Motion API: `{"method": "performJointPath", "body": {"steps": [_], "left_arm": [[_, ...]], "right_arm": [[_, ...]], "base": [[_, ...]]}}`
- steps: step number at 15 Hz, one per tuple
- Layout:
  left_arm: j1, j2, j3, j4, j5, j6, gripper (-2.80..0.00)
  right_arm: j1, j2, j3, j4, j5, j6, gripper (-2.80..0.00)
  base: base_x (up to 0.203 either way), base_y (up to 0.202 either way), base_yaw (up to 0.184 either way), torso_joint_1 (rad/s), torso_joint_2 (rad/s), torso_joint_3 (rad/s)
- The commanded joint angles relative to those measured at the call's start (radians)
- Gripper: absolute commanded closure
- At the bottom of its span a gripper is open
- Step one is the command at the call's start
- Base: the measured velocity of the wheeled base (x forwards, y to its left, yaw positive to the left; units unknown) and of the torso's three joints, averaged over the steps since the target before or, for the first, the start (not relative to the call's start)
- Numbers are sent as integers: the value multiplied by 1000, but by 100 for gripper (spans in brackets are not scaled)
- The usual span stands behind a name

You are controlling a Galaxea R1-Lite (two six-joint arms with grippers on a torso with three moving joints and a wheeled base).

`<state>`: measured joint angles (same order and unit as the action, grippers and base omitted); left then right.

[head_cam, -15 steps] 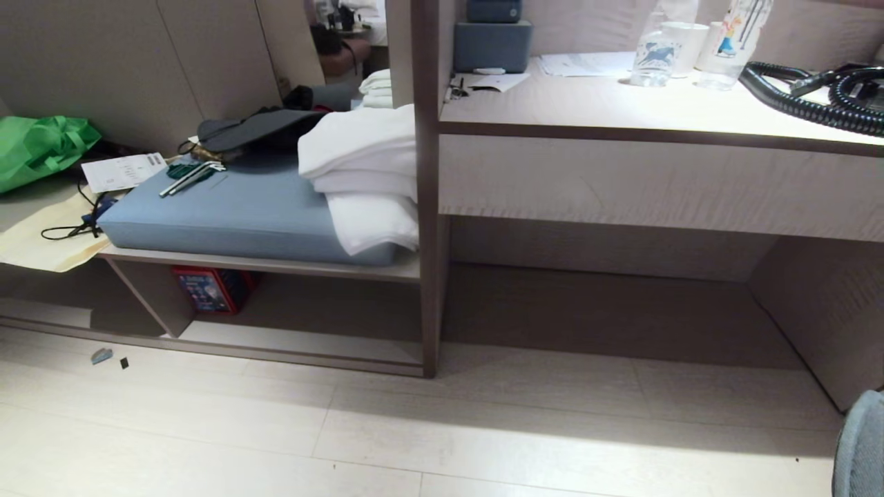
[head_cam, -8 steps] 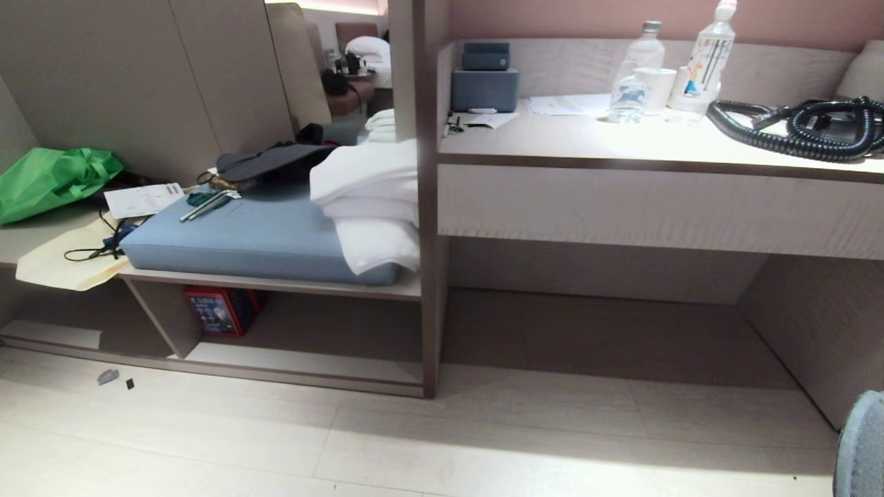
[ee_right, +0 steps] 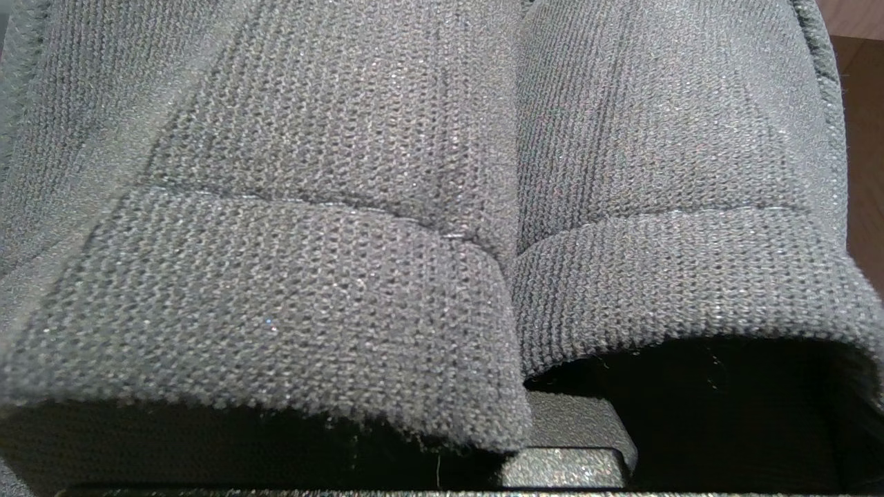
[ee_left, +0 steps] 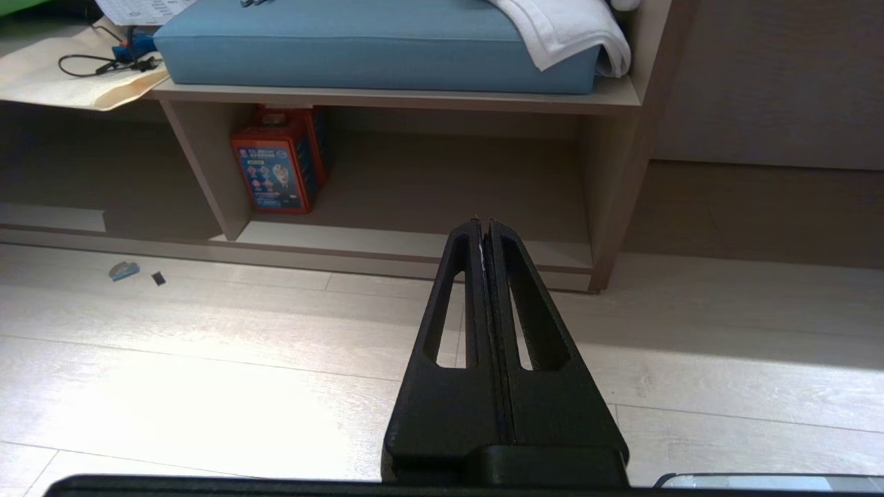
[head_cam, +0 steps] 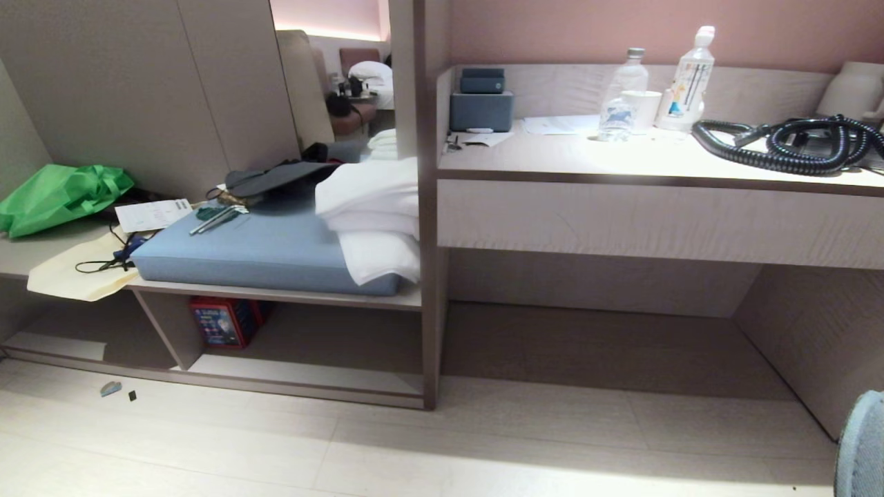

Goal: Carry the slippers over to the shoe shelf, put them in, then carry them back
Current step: Place the slippers into the shoe cabinet

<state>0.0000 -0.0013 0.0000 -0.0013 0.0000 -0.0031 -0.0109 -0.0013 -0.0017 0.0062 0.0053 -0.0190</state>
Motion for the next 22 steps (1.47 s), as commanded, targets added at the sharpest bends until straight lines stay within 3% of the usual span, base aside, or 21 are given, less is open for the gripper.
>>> {"method": "performJointPath", "body": {"steps": [1, 7, 22], "left_arm": [[0, 0, 0, 0, 0, 0, 0], [0, 0, 0, 0, 0, 0, 0], [0, 0, 0, 0, 0, 0, 0]], "right_arm": [[0, 1, 0, 0, 1, -1, 0], [0, 1, 0, 0, 1, -1, 0], [0, 1, 0, 0, 2, -1, 0]], "base": [[0, 0, 0, 0, 0, 0], [0, 40, 0, 1, 0, 2], [0, 196, -2, 3, 3, 1]]}}
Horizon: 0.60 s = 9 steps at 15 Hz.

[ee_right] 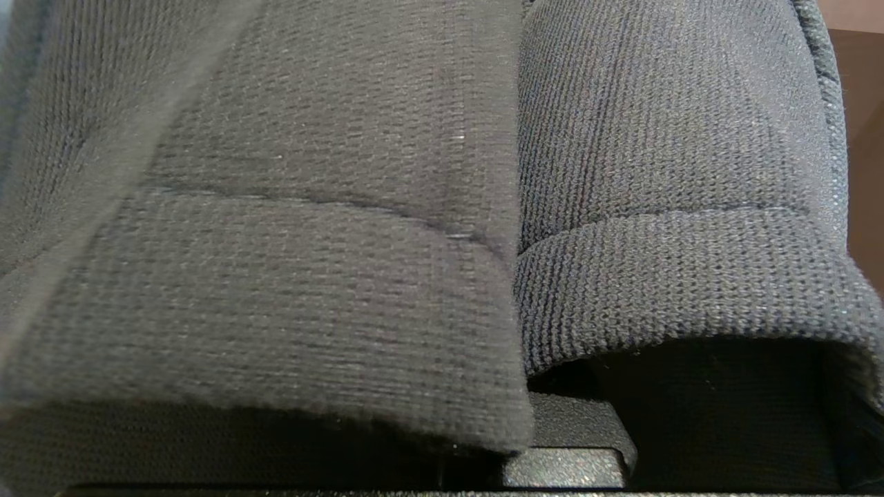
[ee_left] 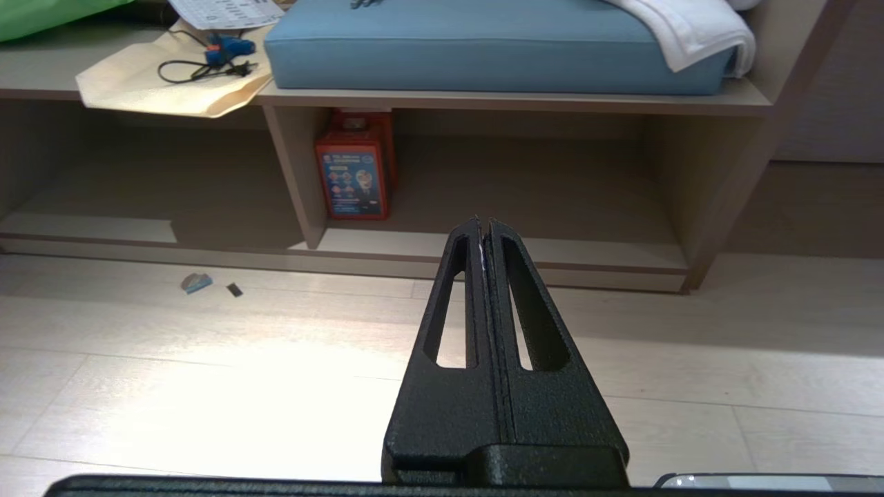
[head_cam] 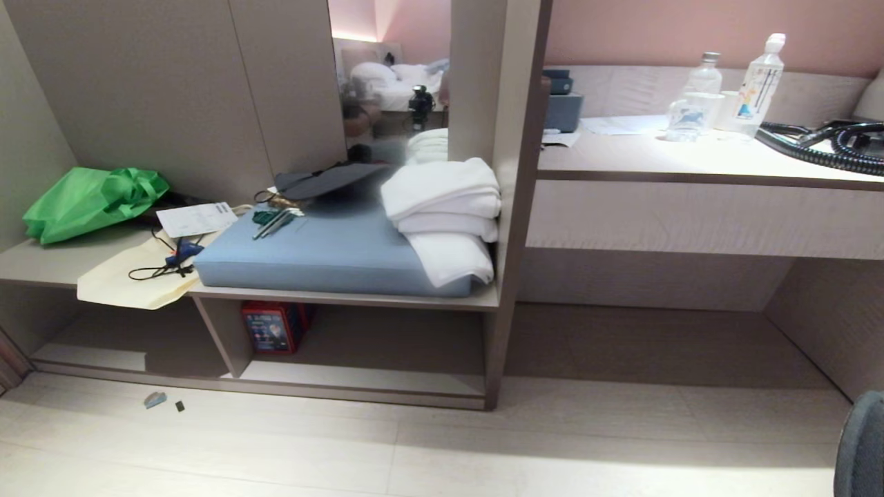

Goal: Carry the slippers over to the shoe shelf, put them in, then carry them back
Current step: Place the slippers into the shoe cabinet

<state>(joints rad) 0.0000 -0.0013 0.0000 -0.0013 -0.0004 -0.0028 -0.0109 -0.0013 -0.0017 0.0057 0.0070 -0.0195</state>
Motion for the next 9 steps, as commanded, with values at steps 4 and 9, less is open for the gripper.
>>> {"method": "performJointPath", "body": {"steps": [4, 9], "left_arm": [[0, 1, 0, 0, 0, 0, 0], [0, 1, 0, 0, 0, 0, 0]], "right_arm": [[0, 1, 0, 0, -1, 0, 0], [0, 1, 0, 0, -1, 0, 0]], "base": [[0, 198, -2, 1, 0, 3], [0, 198, -3, 4, 4, 3]]}}
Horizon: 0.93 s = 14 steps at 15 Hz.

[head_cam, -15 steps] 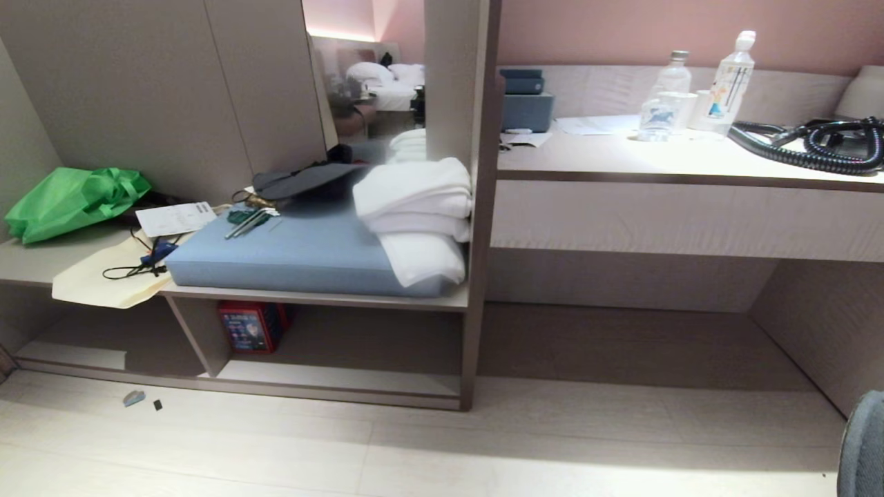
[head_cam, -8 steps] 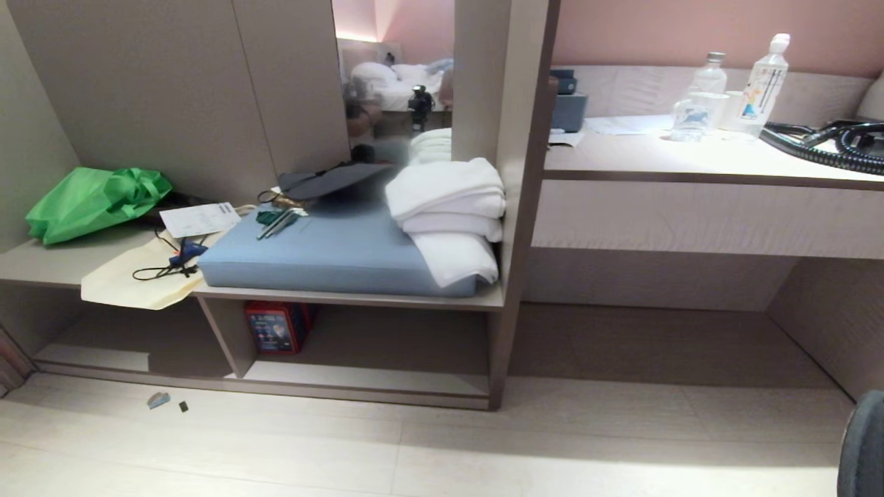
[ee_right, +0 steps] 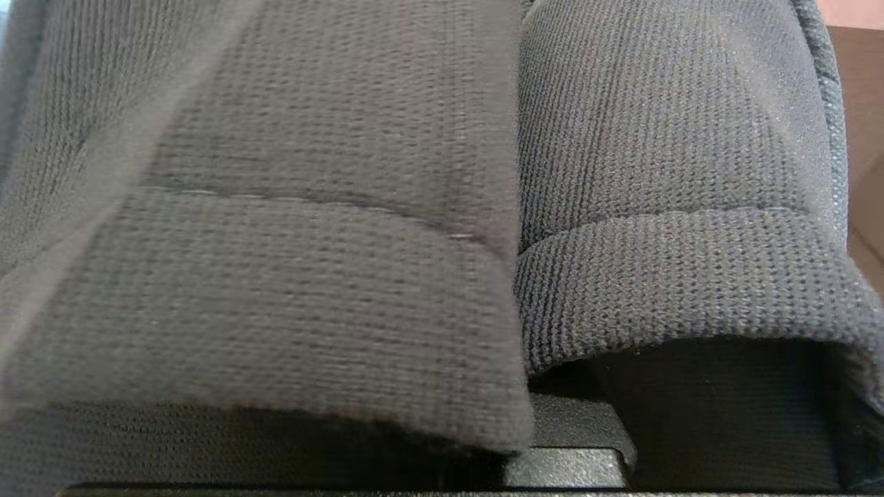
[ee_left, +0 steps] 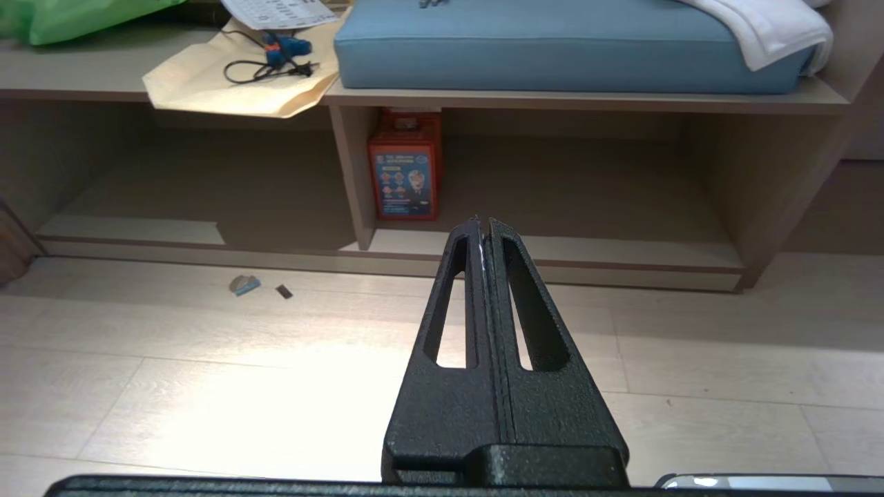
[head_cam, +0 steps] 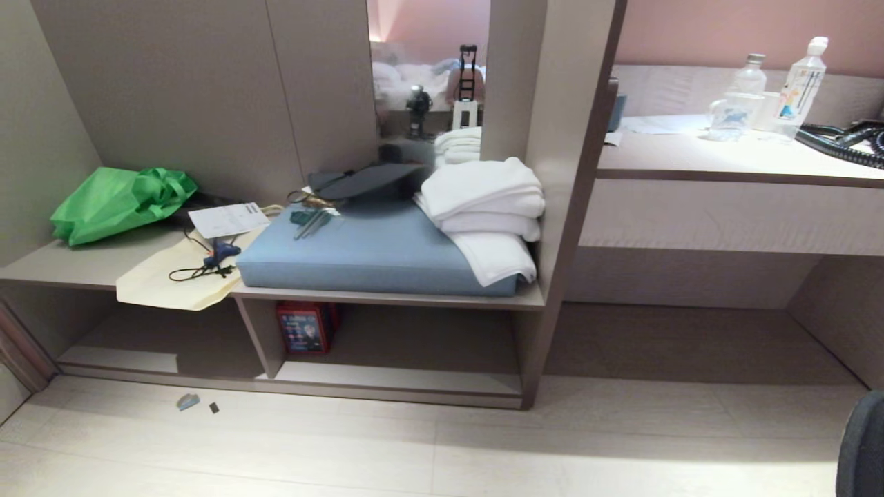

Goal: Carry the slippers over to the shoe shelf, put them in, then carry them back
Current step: Place the slippers into the shoe cabinet

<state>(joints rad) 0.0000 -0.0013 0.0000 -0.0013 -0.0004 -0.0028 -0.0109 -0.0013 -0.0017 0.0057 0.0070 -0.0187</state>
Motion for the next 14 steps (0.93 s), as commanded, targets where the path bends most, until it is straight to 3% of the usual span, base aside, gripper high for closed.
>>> {"method": "performJointPath", "body": {"steps": [1, 14], "left_arm": [[0, 0, 0, 0, 0, 0, 0], [0, 1, 0, 0, 0, 0, 0]], "right_arm": [[0, 1, 0, 0, -1, -1, 0], [0, 1, 0, 0, 0, -1, 0]], "base": [[0, 196, -1, 6, 2, 6], [0, 196, -2, 2, 3, 3]]}}
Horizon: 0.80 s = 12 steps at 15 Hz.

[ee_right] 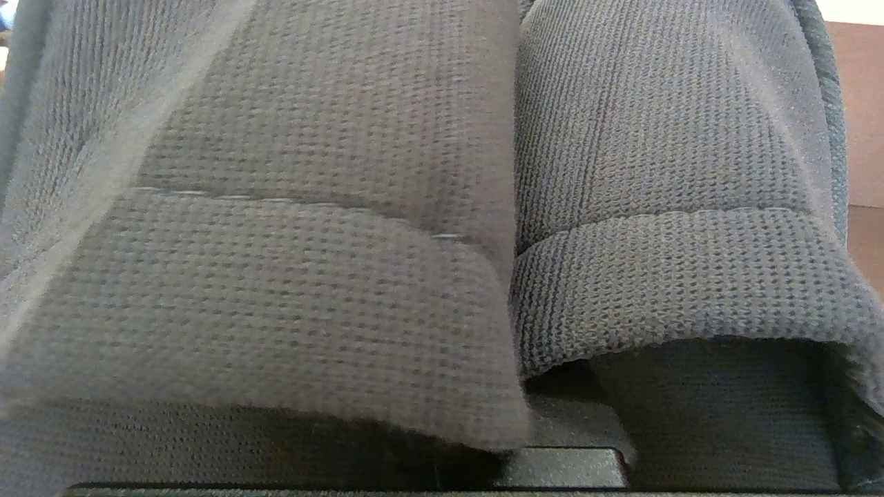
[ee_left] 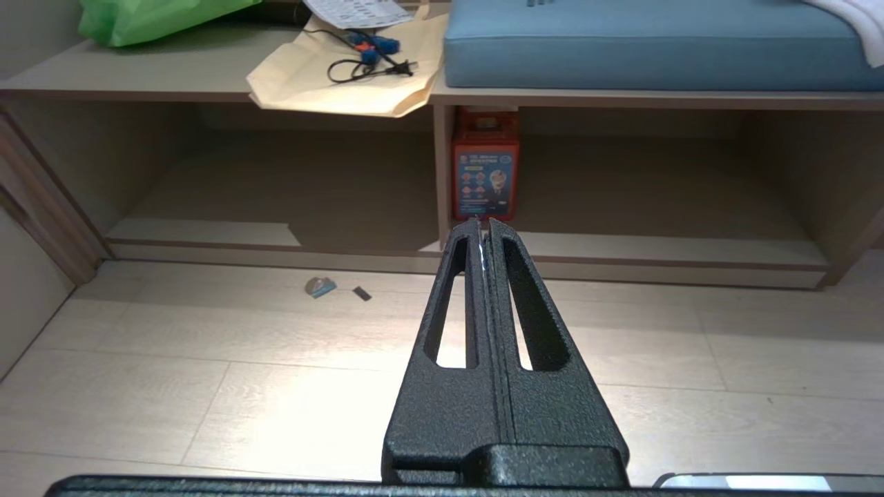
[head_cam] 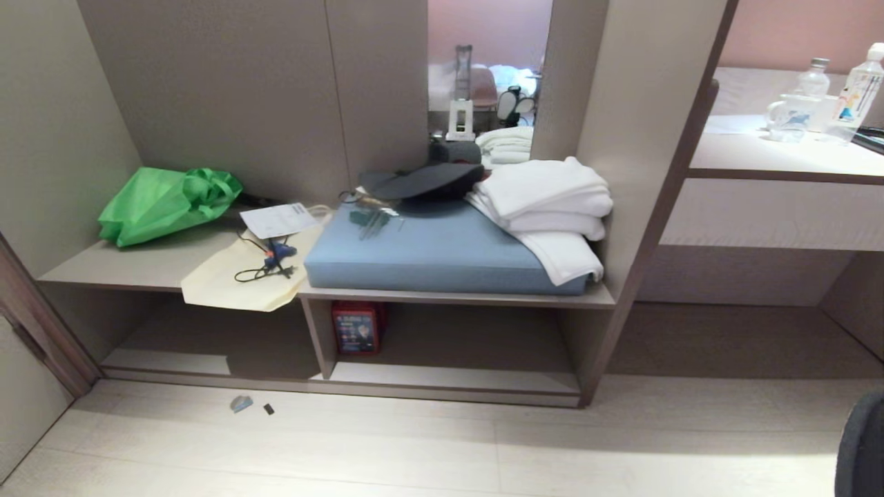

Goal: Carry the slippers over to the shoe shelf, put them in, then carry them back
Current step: Place the slippers into the shoe cabinet

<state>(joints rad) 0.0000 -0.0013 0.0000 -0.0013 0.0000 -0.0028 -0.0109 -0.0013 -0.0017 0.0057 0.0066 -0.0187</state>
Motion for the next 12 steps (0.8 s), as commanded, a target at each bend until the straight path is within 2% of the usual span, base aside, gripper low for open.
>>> {"method": "performJointPath", "body": {"steps": [1, 8, 12], "left_arm": [[0, 1, 0, 0, 0, 0, 0], [0, 0, 0, 0, 0, 0, 0], [0, 0, 0, 0, 0, 0, 0]], "right_arm": [[0, 1, 0, 0, 1, 0, 0], [0, 1, 0, 0, 0, -1, 0], [0, 1, 0, 0, 1, -1, 0]], "base": [[0, 193, -5, 2, 1, 2], [0, 190, -2, 2, 4, 4], [0, 27, -2, 1, 1, 1]]}}
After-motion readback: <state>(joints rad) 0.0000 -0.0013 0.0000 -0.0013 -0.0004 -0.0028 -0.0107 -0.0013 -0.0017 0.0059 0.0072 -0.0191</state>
